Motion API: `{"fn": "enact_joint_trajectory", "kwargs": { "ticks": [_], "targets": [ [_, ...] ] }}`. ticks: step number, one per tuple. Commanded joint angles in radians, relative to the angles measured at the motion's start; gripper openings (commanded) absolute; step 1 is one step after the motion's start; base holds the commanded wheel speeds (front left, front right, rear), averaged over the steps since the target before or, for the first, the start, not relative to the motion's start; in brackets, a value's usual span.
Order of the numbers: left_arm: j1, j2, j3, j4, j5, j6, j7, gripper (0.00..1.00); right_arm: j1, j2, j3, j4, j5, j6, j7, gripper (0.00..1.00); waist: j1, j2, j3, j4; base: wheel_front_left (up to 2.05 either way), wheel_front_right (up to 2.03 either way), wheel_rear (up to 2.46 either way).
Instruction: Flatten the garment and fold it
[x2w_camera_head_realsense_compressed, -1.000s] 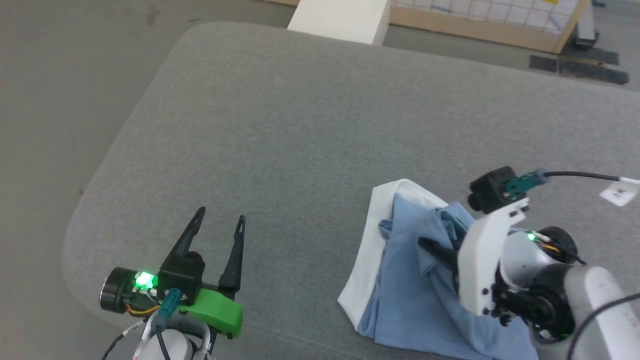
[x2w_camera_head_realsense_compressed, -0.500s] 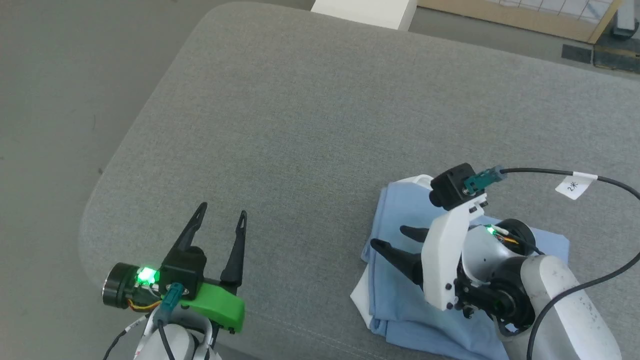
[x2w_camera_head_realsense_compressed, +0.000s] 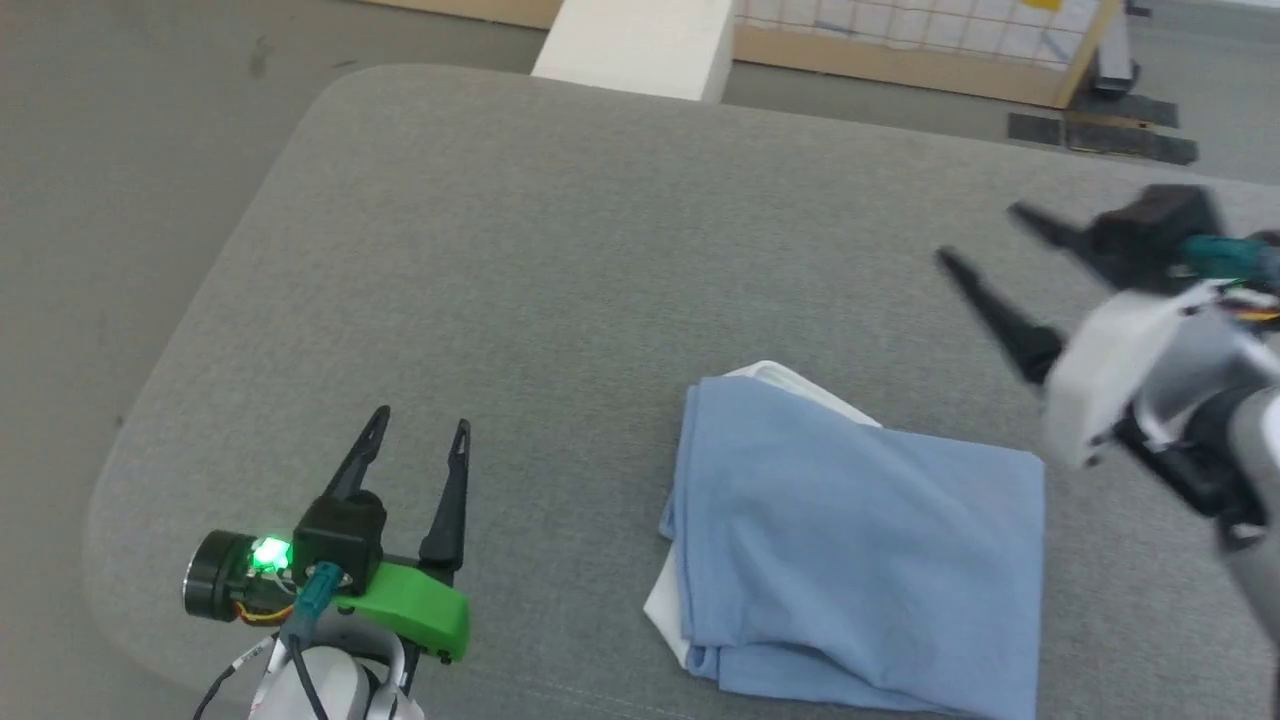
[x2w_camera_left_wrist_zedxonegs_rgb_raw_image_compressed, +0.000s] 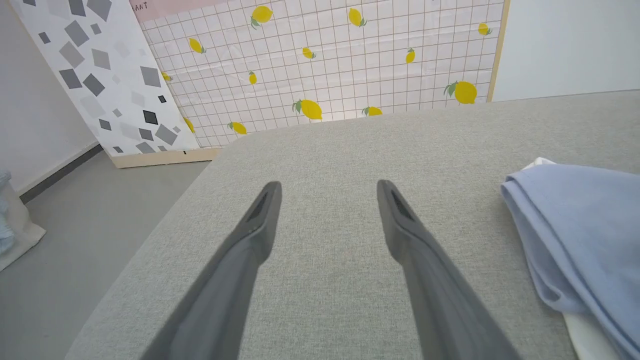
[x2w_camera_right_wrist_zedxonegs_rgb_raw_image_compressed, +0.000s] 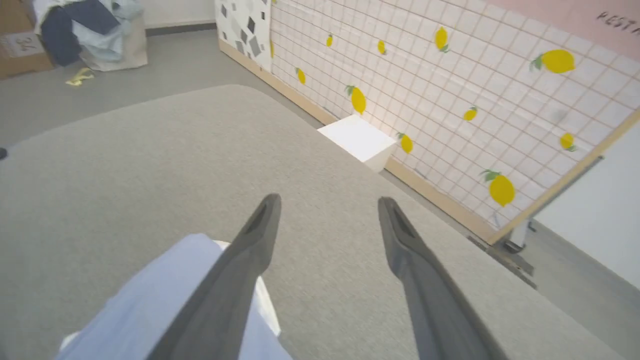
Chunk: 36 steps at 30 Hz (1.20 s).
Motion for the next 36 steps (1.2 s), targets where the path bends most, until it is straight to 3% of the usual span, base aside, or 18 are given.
{"fn": "enact_joint_trajectory", "kwargs": {
  "ticks": [1, 6, 10, 14, 19, 26, 36],
  "targets": [
    [0.01, -0.002, 0.006, -0.002, -0.002, -0.003, -0.005, 1.0, -0.011, -0.025, -0.007, 0.014, -0.018, 0.003, -0.047, 1.0, 0.0, 0.0, -0.016, -0.042, 0.0, 0.0, 0.0],
    [0.023, 0.002, 0.029, -0.012, -0.016, -0.001, -0.005, 1.0, 0.019, -0.112, -0.075, 0.078, -0.075, 0.003, -0.246, 1.0, 0.0, 0.0, -0.016, -0.098, 0.0, 0.0, 0.0],
    [0.025, 0.009, 0.035, -0.018, -0.022, -0.009, -0.005, 1.0, 0.098, -0.106, -0.181, 0.098, -0.104, 0.003, -0.357, 1.0, 0.0, 0.0, -0.017, -0.122, 0.0, 0.0, 0.0],
    [0.028, 0.014, 0.038, -0.026, -0.028, -0.013, -0.005, 1.0, 0.206, -0.048, -0.317, 0.075, -0.127, 0.003, -0.435, 1.0, 0.0, 0.0, -0.016, -0.14, 0.0, 0.0, 0.0],
    [0.034, 0.02, 0.039, -0.04, -0.04, -0.018, -0.003, 1.0, 0.362, 0.096, -0.467, -0.012, -0.167, 0.003, -0.495, 1.0, 0.0, 0.0, -0.018, -0.159, 0.0, 0.0, 0.0],
    [0.045, 0.029, 0.035, -0.047, -0.04, -0.01, 0.003, 1.0, 0.524, 0.236, -0.506, -0.122, -0.232, 0.003, -0.532, 1.0, 0.0, 0.0, -0.024, -0.168, 0.0, 0.0, 0.0],
    [0.061, 0.036, 0.024, -0.06, -0.044, -0.004, 0.007, 1.0, 0.593, 0.329, -0.54, -0.132, -0.31, 0.003, -0.53, 1.0, 0.0, 0.0, -0.024, -0.171, 0.0, 0.0, 0.0]
  ]
}}
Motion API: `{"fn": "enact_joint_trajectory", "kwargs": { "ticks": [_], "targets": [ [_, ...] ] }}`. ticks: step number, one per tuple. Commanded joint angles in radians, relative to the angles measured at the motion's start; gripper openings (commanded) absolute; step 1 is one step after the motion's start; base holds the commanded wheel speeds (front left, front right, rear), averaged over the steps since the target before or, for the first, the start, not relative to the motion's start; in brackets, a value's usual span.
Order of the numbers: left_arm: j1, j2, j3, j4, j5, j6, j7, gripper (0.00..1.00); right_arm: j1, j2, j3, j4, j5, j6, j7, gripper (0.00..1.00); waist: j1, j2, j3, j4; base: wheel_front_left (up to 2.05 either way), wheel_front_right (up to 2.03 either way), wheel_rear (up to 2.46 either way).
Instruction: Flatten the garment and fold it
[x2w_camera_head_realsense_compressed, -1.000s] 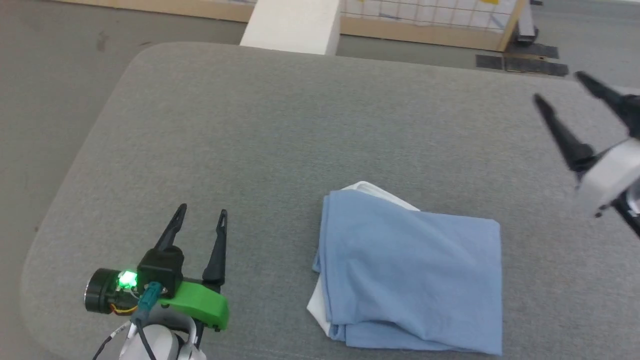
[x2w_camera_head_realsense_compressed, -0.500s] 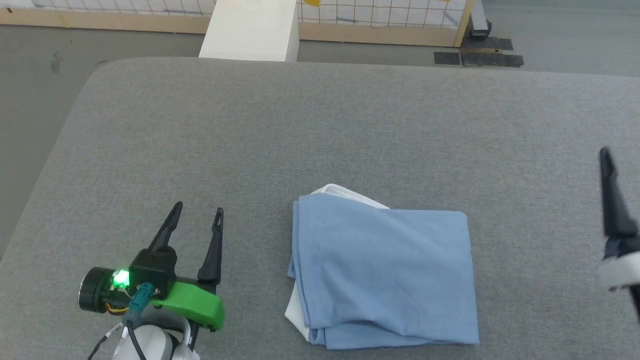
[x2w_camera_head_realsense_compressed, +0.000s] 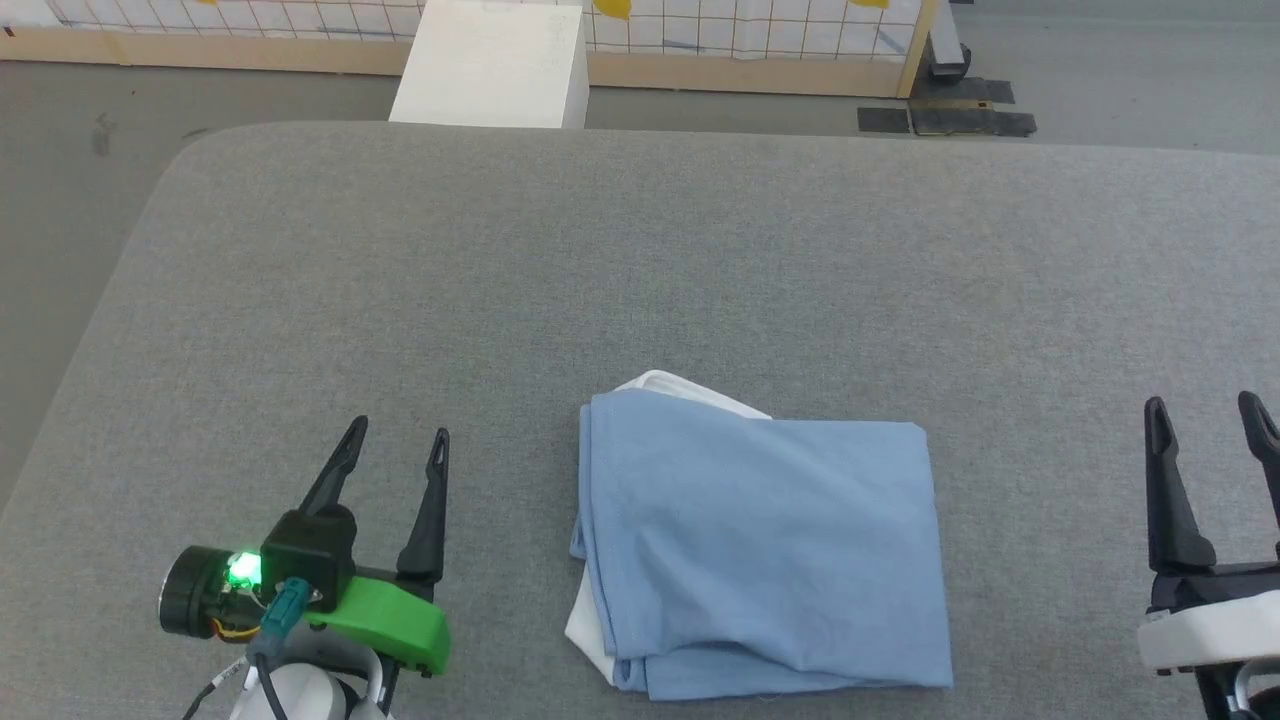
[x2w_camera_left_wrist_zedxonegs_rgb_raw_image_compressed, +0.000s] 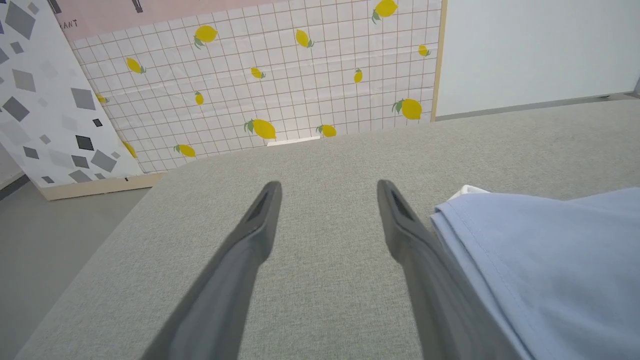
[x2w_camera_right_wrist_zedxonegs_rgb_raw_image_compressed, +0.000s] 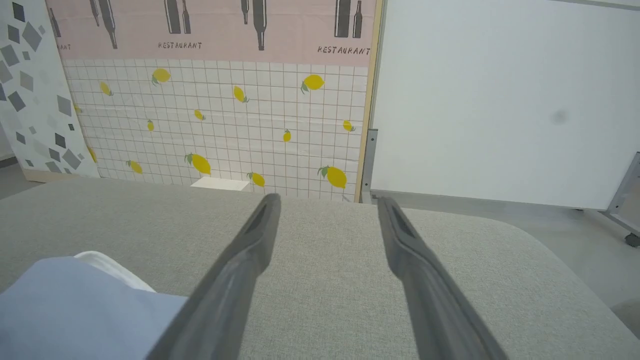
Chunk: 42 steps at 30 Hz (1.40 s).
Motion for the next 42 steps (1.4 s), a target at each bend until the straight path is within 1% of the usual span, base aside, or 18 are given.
{"fn": "enact_joint_trajectory", "kwargs": {
  "ticks": [1, 7, 10, 13, 16, 19, 20, 22, 26, 30, 33, 34, 41, 42],
  "targets": [
    [0.015, 0.009, -0.002, -0.003, -0.01, 0.003, 0.001, 1.0, 0.014, 0.007, -0.002, 0.001, -0.013, 0.003, 0.003, 1.0, 0.0, -0.0001, 0.0, 0.0, 0.0, 0.0, 0.0],
    [0.01, 0.01, -0.009, -0.006, -0.012, 0.004, 0.004, 1.0, 0.015, 0.004, -0.008, -0.001, -0.027, 0.003, 0.026, 1.0, 0.0, -0.0001, 0.007, 0.003, 0.0, 0.0, 0.0],
    [0.005, 0.01, -0.013, -0.007, -0.012, 0.005, 0.005, 1.0, 0.019, -0.018, 0.022, -0.001, 0.015, 0.003, 0.077, 1.0, 0.0, -0.0001, 0.02, 0.009, 0.0, 0.0, 0.0],
    [0.001, 0.012, -0.017, -0.01, -0.01, 0.006, 0.006, 1.0, 0.021, -0.063, 0.085, -0.004, 0.148, 0.003, 0.204, 1.0, 0.0, -0.0001, 0.042, 0.015, 0.0, 0.0, 0.0],
    [-0.003, 0.015, -0.021, -0.015, -0.007, 0.005, 0.005, 1.0, 0.015, -0.126, 0.138, -0.005, 0.311, 0.003, 0.375, 1.0, 0.0, -0.0001, 0.065, 0.022, 0.0, 0.0, 0.0],
    [-0.01, 0.017, -0.022, -0.019, -0.006, 0.007, 0.004, 1.0, 0.002, -0.177, 0.163, 0.004, 0.46, 0.003, 0.545, 1.0, 0.0, -0.0001, 0.09, 0.03, 0.0, 0.0, 0.0],
    [-0.015, 0.017, -0.025, -0.02, -0.004, 0.006, 0.004, 1.0, -0.006, -0.187, 0.162, 0.011, 0.515, 0.003, 0.604, 1.0, 0.0, -0.0001, 0.099, 0.035, 0.0, 0.0, 0.0],
    [-0.025, 0.016, -0.032, -0.021, -0.002, 0.002, 0.004, 1.0, -0.024, -0.204, 0.162, 0.023, 0.587, 0.003, 0.703, 1.0, 0.0, -0.0001, 0.116, 0.046, 0.0, 0.0, 0.0],
    [-0.044, 0.012, -0.044, -0.018, 0.004, -0.001, 0.004, 1.0, -0.071, -0.199, 0.152, 0.063, 0.676, 0.003, 0.845, 1.0, 0.0, -0.0001, 0.145, 0.07, 0.0, 0.0, 0.0],
    [-0.06, 0.009, -0.055, -0.016, 0.01, -0.003, 0.004, 1.0, -0.117, -0.16, 0.15, 0.102, 0.706, 0.003, 0.931, 1.0, 0.0, -0.0001, 0.169, 0.096, 0.0, 0.0, 0.0],
    [-0.072, 0.006, -0.061, -0.013, 0.013, -0.003, 0.004, 1.0, -0.141, -0.143, 0.163, 0.125, 0.686, 0.003, 0.962, 1.0, 0.0, -0.0001, 0.186, 0.116, 0.0, 0.0, 0.0],
    [-0.081, 0.003, -0.065, -0.009, 0.014, -0.002, 0.002, 1.0, -0.16, -0.121, 0.179, 0.153, 0.659, 0.003, 0.979, 1.0, 0.0, -0.0001, 0.197, 0.132, 0.0, 0.0, 0.0],
    [-0.087, 0.001, -0.071, 0.001, 0.014, 0.0, -0.001, 1.0, -0.183, -0.087, 0.239, 0.197, 0.604, 0.003, 0.986, 1.0, 0.0, -0.0001, 0.203, 0.151, 0.0, 0.0, 0.0],
    [-0.088, 0.001, -0.072, 0.003, 0.014, 0.0, -0.002, 1.0, -0.184, -0.085, 0.247, 0.204, 0.599, 0.003, 0.986, 0.71, 0.0, -0.0001, 0.202, 0.152, 0.0, 0.0, 0.0]
  ]
}}
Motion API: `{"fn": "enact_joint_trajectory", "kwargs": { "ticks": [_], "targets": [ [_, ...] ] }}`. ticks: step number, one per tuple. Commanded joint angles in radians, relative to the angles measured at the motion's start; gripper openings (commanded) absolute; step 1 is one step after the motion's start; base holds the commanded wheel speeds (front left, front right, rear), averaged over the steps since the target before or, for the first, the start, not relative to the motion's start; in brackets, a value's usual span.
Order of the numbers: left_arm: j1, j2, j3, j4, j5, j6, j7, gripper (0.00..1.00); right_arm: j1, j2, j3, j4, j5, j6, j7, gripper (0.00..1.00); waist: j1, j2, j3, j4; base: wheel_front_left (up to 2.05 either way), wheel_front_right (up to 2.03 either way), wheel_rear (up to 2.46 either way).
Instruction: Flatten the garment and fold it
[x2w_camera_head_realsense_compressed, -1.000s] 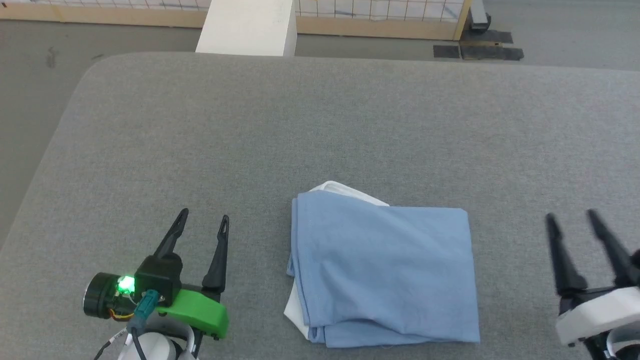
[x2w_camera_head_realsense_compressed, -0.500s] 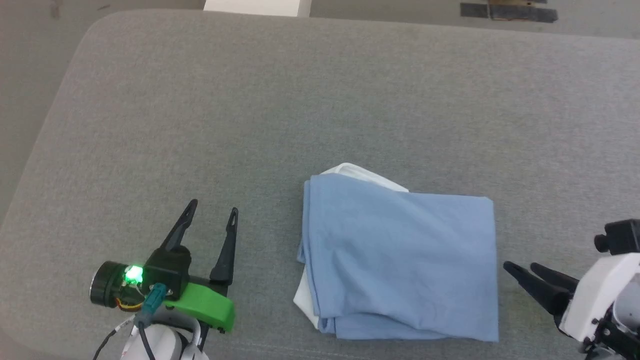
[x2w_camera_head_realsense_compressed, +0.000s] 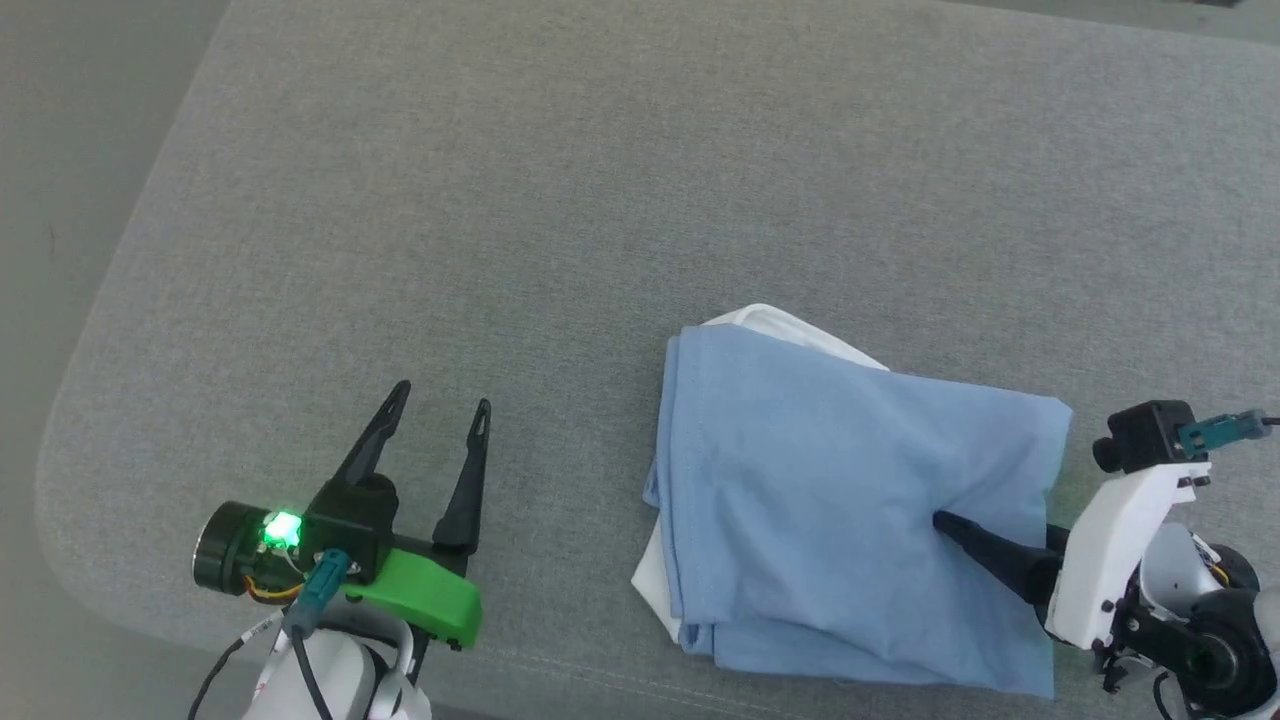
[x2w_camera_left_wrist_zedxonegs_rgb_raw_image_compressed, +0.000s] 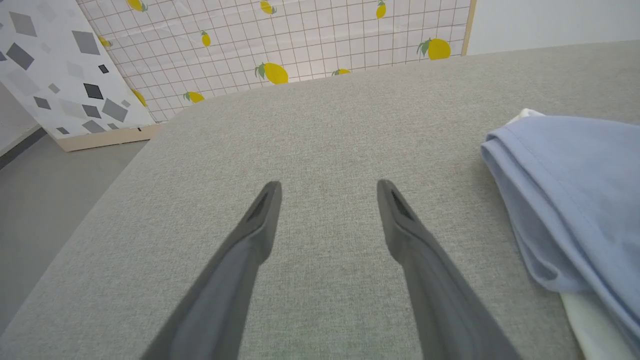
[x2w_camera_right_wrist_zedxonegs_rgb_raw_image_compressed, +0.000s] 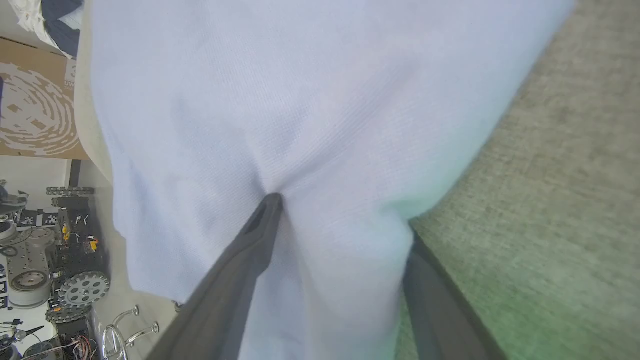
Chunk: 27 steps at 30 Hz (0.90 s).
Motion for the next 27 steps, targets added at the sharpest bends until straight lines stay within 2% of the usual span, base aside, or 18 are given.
{"fn": "enact_joint_trajectory", "kwargs": {
  "ticks": [1, 2, 5, 9, 12, 16, 21, 27],
  "targets": [
    [-0.017, -0.003, -0.002, 0.006, 0.005, 0.001, -0.004, 1.0, 0.006, 0.019, 0.031, 0.036, -0.017, -0.002, 0.008, 0.37, 0.0, 0.0, -0.002, 0.002, 0.0, 0.0, 0.0],
    [-0.017, -0.004, -0.002, 0.008, 0.005, 0.002, -0.005, 1.0, 0.004, 0.016, 0.04, 0.039, -0.024, -0.002, 0.004, 0.0, 0.0, 0.0, -0.006, 0.001, 0.0, 0.0, 0.0],
    [-0.014, -0.006, -0.004, 0.014, 0.002, 0.004, -0.006, 1.0, -0.002, 0.001, 0.053, 0.043, -0.046, -0.002, -0.02, 0.0, 0.0, 0.0, -0.02, -0.005, 0.0, 0.0, 0.0],
    [-0.013, -0.008, -0.008, 0.019, -0.003, 0.001, -0.007, 1.0, -0.036, -0.051, 0.076, 0.021, -0.096, -0.002, -0.076, 0.0, 0.0, 0.0, -0.04, -0.027, 0.0, 0.0, 0.0],
    [-0.012, -0.012, -0.013, 0.021, -0.008, -0.002, -0.007, 1.0, -0.086, -0.139, 0.143, -0.019, -0.184, -0.002, -0.12, 0.0, 0.0, 0.0, -0.053, -0.062, 0.0, 0.0, 0.0],
    [0.005, -0.016, -0.007, 0.018, -0.018, 0.014, -0.006, 1.0, -0.188, -0.26, 0.304, -0.063, -0.281, -0.002, -0.15, 0.0, 0.0, 0.0, -0.051, -0.154, 0.0, 0.0, 0.0],
    [0.004, -0.02, -0.012, -0.014, -0.026, 0.016, 0.002, 1.0, -0.385, -0.4, 0.485, -0.075, -0.375, -0.002, -0.193, 0.0, 0.0, 0.0, 0.008, -0.297, 0.0, 0.0, 0.0],
    [-0.031, -0.013, -0.015, -0.061, -0.023, 0.014, 0.017, 1.0, -0.557, -0.514, 0.575, -0.019, -0.422, -0.002, -0.259, 0.0, 0.0, 0.0, 0.103, -0.42, 0.0, 0.0, 0.0]
  ]
}}
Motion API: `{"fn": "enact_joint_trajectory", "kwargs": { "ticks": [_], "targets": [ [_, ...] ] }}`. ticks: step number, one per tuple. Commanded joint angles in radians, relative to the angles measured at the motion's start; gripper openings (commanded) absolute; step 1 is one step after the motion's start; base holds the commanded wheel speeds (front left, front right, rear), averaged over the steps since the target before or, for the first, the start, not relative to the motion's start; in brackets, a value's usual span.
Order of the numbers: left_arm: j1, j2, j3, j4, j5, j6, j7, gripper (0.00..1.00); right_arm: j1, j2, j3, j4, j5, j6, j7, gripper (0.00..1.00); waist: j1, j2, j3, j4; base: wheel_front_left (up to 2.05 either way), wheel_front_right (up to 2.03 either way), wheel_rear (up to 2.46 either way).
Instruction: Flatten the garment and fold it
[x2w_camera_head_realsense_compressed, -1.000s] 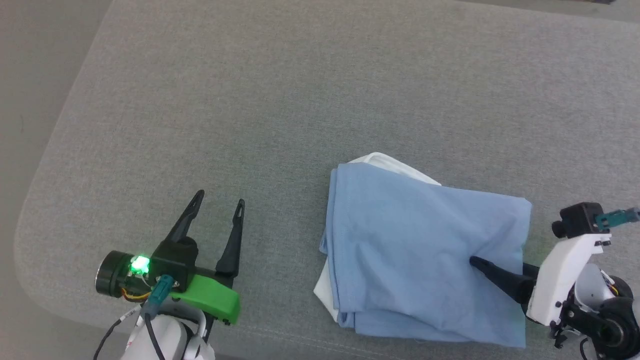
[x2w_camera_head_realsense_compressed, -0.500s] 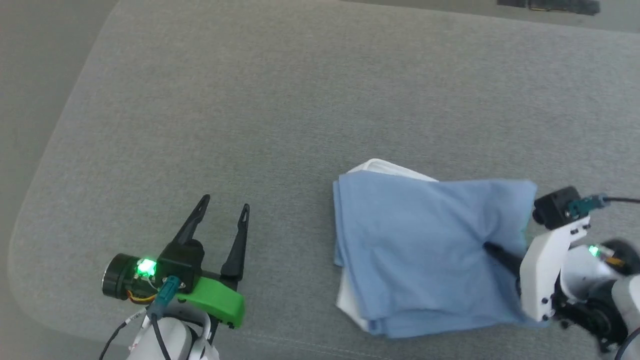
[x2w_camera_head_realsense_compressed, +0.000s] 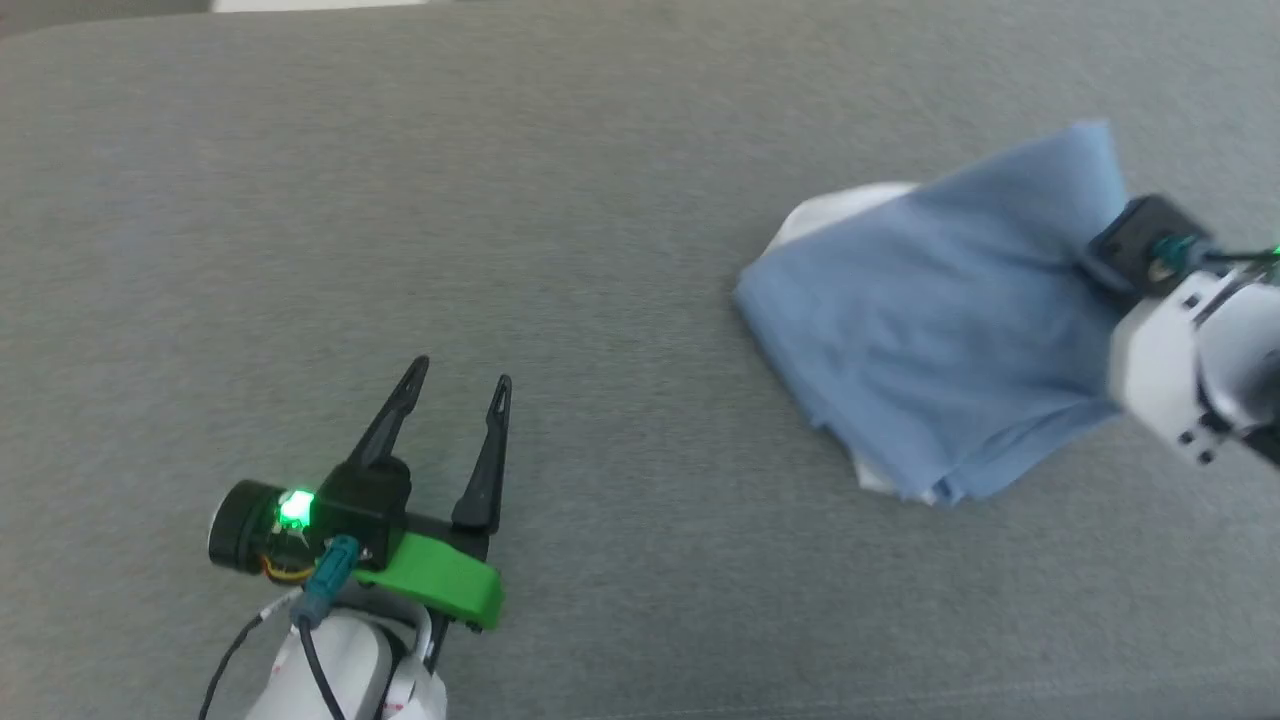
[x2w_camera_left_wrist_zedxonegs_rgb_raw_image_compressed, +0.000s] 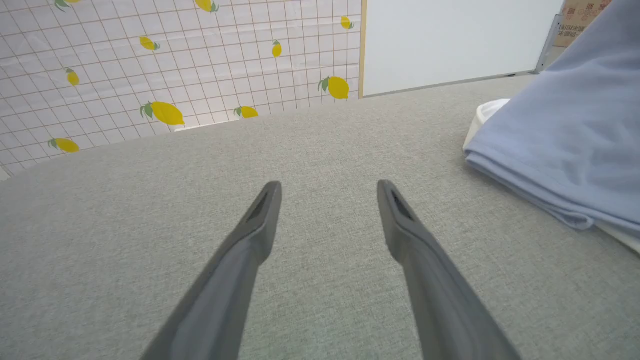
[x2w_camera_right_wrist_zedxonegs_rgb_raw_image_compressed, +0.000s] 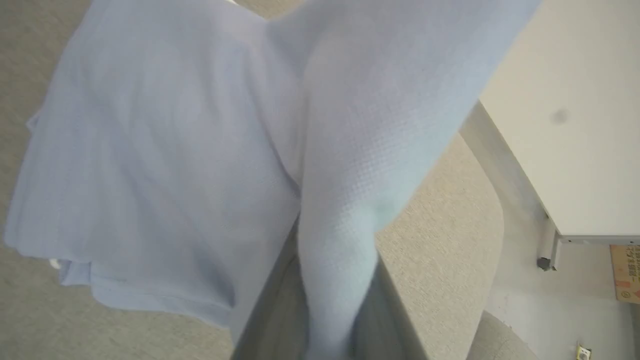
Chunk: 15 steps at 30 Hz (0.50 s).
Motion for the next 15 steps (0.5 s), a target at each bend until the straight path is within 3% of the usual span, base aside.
{"fn": "enact_joint_trajectory", "kwargs": {
  "ticks": [1, 7, 15],
  "targets": [
    [-0.025, 0.004, 0.0, -0.011, -0.007, 0.0, 0.005, 1.0, -0.025, -0.018, 0.003, 0.02, -0.008, -0.002, -0.016, 0.0, 0.0, 0.0, 0.126, -0.15, 0.0, 0.0, 0.0],
    [-0.057, 0.024, -0.001, -0.061, 0.004, -0.003, 0.025, 1.0, -0.055, -0.105, -0.025, 0.146, -0.006, -0.002, -0.076, 0.0, 0.0, 0.0, 0.21, -0.186, 0.0, 0.0, 0.0],
    [-0.09, 0.05, -0.012, -0.121, 0.023, -0.012, 0.045, 1.0, -0.006, -0.161, -0.201, 0.425, 0.0, -0.002, -0.165, 0.0, 0.0, 0.0, 0.302, -0.132, 0.0, 0.0, 0.0]
  ]
}}
